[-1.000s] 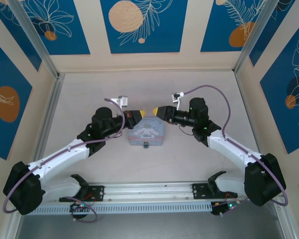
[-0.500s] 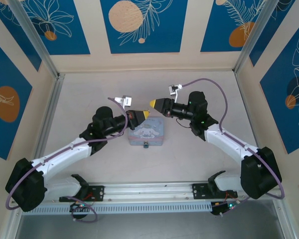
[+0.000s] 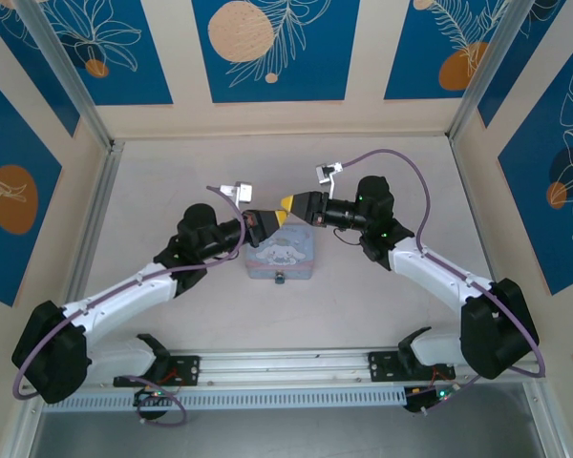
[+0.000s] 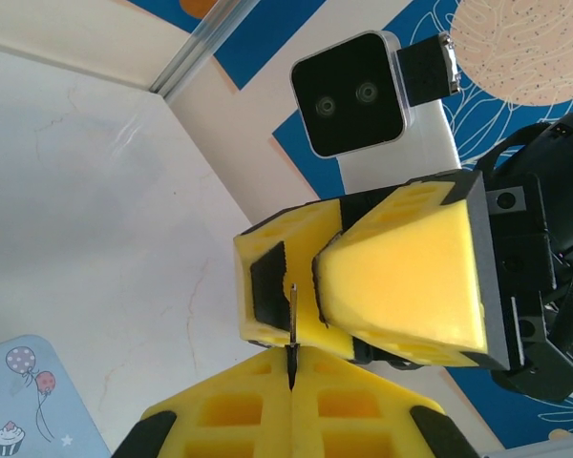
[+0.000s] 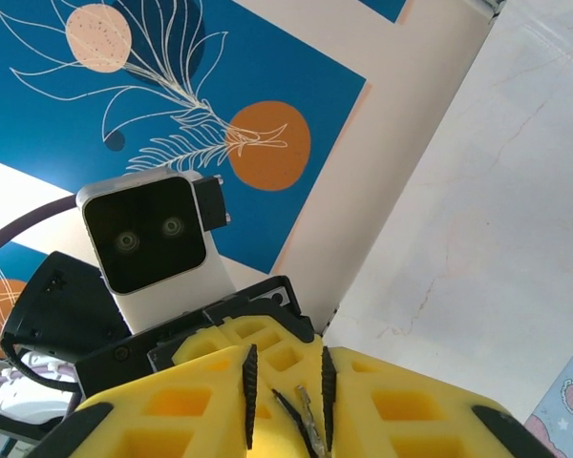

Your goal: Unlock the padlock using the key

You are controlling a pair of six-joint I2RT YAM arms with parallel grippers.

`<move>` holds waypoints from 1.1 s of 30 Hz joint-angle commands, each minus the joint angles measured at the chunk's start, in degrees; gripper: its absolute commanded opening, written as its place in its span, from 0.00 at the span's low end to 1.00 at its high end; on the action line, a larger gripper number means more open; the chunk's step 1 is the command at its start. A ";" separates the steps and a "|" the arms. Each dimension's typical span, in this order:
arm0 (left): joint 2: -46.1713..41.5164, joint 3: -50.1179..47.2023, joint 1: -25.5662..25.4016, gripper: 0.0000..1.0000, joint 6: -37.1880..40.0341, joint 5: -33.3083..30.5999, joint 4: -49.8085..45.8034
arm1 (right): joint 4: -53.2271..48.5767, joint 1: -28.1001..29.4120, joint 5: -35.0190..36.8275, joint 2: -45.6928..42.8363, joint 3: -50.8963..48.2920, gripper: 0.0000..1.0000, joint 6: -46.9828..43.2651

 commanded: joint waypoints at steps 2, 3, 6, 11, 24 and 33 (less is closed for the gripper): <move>0.78 1.68 -0.74 0.00 -0.66 1.46 3.05 | 1.02 0.49 -1.27 0.53 2.30 0.19 -0.95; 0.92 1.70 -0.75 0.00 -0.78 1.48 3.15 | 0.99 0.50 -1.41 0.56 2.34 0.15 -1.00; 1.14 1.87 -0.70 0.00 -0.89 1.49 3.03 | 0.52 0.50 -1.61 0.70 2.57 0.00 -1.31; 0.99 1.97 -0.64 0.05 -0.69 1.05 1.30 | -2.94 0.32 -1.49 0.45 3.86 0.00 -3.22; -4.90 -0.06 -0.41 0.79 0.95 -5.24 -3.92 | -16.21 -0.30 4.31 -0.19 7.45 0.00 -6.47; -7.41 3.15 0.43 0.75 8.55 -2.56 -15.94 | -23.12 -0.03 0.12 1.19 12.20 0.00 -12.76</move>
